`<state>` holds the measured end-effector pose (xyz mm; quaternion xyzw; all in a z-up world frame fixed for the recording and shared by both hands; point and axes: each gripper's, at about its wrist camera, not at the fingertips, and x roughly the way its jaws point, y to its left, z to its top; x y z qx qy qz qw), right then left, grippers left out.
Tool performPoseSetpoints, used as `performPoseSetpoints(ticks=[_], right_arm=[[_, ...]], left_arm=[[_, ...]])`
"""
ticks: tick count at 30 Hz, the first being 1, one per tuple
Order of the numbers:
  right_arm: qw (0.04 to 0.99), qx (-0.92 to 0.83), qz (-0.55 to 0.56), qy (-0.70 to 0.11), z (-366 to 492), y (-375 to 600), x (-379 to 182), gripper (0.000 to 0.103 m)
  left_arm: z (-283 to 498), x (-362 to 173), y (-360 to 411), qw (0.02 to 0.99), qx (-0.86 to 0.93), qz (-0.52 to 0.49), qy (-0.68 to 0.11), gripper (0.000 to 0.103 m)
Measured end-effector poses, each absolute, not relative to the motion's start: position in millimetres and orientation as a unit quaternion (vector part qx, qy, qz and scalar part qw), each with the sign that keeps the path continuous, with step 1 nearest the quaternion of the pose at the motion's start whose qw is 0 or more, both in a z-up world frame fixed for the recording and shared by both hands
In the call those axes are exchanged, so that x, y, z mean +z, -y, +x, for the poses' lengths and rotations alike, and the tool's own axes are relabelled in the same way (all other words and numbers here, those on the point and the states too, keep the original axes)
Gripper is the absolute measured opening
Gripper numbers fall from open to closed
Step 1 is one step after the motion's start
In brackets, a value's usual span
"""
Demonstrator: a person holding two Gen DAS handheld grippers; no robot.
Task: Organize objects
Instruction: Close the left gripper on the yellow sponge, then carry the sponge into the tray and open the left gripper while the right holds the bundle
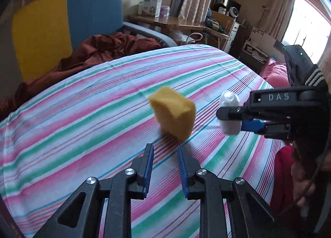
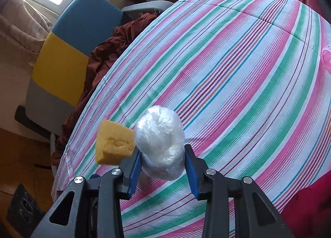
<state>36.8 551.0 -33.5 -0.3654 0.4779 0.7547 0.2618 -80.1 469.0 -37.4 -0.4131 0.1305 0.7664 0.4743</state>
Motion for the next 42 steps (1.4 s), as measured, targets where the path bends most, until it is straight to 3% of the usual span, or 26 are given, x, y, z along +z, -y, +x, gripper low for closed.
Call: performPoseSetpoints(ticks=[2,6,8,10,16,20,25,35,42], right_arm=[[0.259,0.756,-0.366,-0.477,37,-549,-33,0.040],[0.268,0.755,-0.356,-0.480,43,-550,-31,0.040],[0.272,0.755,-0.350,-0.483,45,-552,-29,0.040],[0.274,0.755,-0.346,-0.485,46,-552,-29,0.040],[0.270,0.755,-0.345,-0.488,47,-553,-29,0.040],[0.275,0.753,-0.331,-0.498,52,-556,-27,0.040],[0.272,0.752,-0.341,-0.494,48,-556,-29,0.040],[0.238,0.755,-0.448,-0.414,9,-532,-42,0.039],[0.187,0.768,-0.506,-0.345,-17,-502,-49,0.039]], left_arm=[[-79,-40,-456,0.459,0.771,-0.423,-0.128,0.024],[-82,-28,-452,0.451,0.774,-0.431,-0.106,0.047],[-87,-20,-459,0.448,0.776,-0.435,-0.087,0.051],[-95,-15,-469,0.441,0.775,-0.448,-0.066,0.065],[-110,-10,-516,0.432,0.772,-0.464,-0.041,0.079],[-126,-29,-537,0.414,0.765,-0.491,-0.044,0.078],[-121,-49,-524,0.421,0.755,-0.498,-0.065,0.038],[-98,-53,-459,0.430,0.743,-0.512,-0.007,0.033],[-60,-41,-410,0.403,0.785,-0.467,-0.050,0.032]])
